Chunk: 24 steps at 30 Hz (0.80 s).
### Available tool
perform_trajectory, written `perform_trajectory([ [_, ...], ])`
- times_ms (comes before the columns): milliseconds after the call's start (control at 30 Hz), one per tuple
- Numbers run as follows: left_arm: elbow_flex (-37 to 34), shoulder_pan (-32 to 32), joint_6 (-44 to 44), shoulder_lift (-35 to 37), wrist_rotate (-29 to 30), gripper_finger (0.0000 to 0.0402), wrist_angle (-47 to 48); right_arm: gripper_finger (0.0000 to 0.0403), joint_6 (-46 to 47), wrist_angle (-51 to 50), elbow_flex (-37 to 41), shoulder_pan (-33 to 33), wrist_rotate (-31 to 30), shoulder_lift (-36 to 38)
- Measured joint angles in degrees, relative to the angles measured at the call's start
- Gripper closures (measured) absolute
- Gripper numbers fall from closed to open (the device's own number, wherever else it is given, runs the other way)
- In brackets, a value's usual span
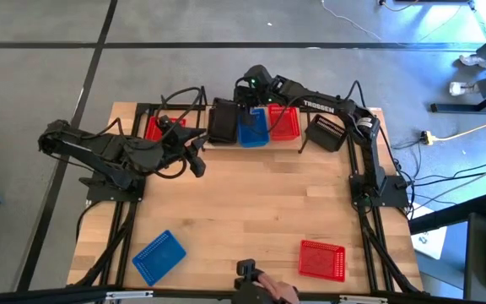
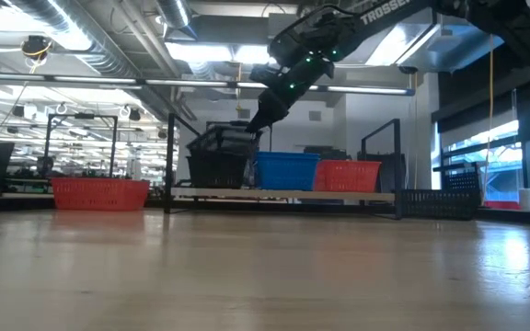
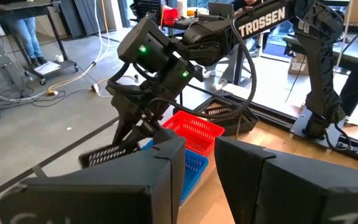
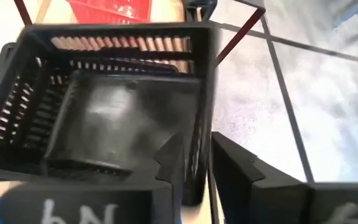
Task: Stack baskets on shelf by color
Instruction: Stack the bottom black bin on top of the black bin on the shelf, then stack the bottom red bin on top of the red bin on the shelf
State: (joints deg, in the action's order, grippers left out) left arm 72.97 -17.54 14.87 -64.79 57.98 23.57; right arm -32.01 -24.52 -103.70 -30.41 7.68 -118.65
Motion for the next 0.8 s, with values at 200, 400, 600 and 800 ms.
perform_trajectory([
  [200,0.00,0.00,0.00,0.00,0.00,0.0321,0.22,0.0313,-0.77,0.94,-1.02,0.50,-0.34,0.26],
  [400,0.00,0.00,0.01,0.00,0.02,0.0321,1.55,0.0312,0.19,-1.94,-6.21,0.96,-0.46,0.30],
  [600,-0.02,0.00,3.40,-0.02,0.02,0.0321,3.45,0.0312,0.24,-19.41,-19.15,1.02,3.34,0.35],
  [800,-0.02,0.02,14.27,-0.02,-1.15,0.0321,14.35,0.0312,0.30,-36.85,-31.51,1.00,14.66,0.58],
])
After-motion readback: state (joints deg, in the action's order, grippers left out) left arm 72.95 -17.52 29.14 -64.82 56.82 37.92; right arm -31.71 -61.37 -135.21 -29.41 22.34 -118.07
